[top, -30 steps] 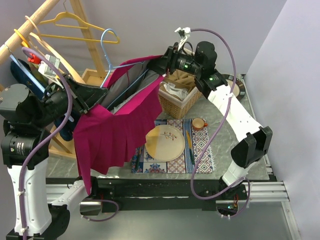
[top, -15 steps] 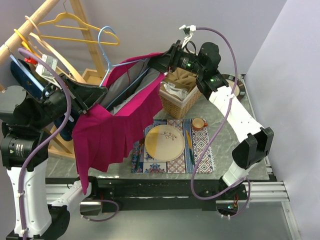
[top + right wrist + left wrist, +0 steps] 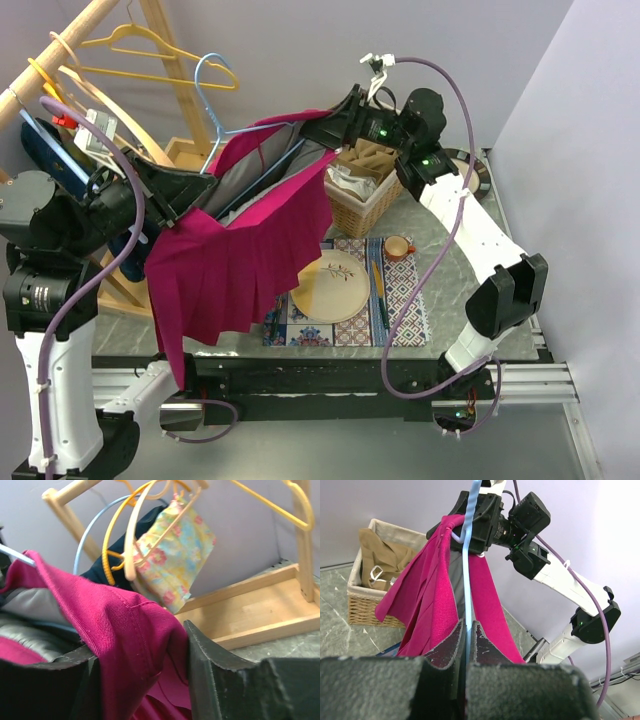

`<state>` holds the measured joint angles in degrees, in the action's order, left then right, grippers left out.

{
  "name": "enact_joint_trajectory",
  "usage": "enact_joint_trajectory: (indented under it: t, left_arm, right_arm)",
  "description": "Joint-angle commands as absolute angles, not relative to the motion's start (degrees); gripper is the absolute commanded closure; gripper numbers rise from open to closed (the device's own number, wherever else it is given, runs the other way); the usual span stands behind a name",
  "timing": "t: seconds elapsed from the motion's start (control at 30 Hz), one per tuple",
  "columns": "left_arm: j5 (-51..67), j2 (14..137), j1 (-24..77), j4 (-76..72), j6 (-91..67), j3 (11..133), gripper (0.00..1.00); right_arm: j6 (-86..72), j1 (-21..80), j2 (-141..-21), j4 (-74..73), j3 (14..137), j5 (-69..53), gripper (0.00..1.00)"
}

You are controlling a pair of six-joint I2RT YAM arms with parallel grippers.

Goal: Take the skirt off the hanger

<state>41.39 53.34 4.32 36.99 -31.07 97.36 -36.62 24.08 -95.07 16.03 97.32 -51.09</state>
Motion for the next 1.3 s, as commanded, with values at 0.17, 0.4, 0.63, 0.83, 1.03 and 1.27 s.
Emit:
enact_joint_trajectory:
  t: [0.17, 0.4, 0.63, 0.83, 1.03, 1.27]
  left_arm:
    - [38.32, 53.08, 4.04, 30.23, -29.01, 98.79, 0.99]
    - [37.79, 53.17, 4.04, 29.80, -28.74, 98.00, 0.99]
    - [38.41, 53.09, 4.04, 28.65, -29.53, 97.21, 0.99]
    - [40.16, 52.74, 4.04, 27.95, -29.71, 96.60, 0.99]
    - [43.24, 51.07, 4.04, 23.47, -31.37, 93.96, 0.99]
    - [42.37, 50.19, 4.04, 22.94, -30.85, 94.66, 0.99]
  right_arm:
    - [-47.52, 21.27, -91.85, 29.08, 95.80, -58.63, 0.23]
    - [-44.13, 19.69, -88.86, 22.77, 95.89, -50.72, 0.27]
    - [-42.54, 19.69, -87.36, 21.97, 93.96, -47.38, 0.25]
    - [-41.48, 19.60, -86.92, 21.09, 93.78, -43.16, 0.53]
    - [-42.37, 20.13, -88.24, 20.84, 94.83, -40.70, 0.79]
    - [-35.79, 20.04, -89.90, 12.58, 97.46, -32.35, 0.95]
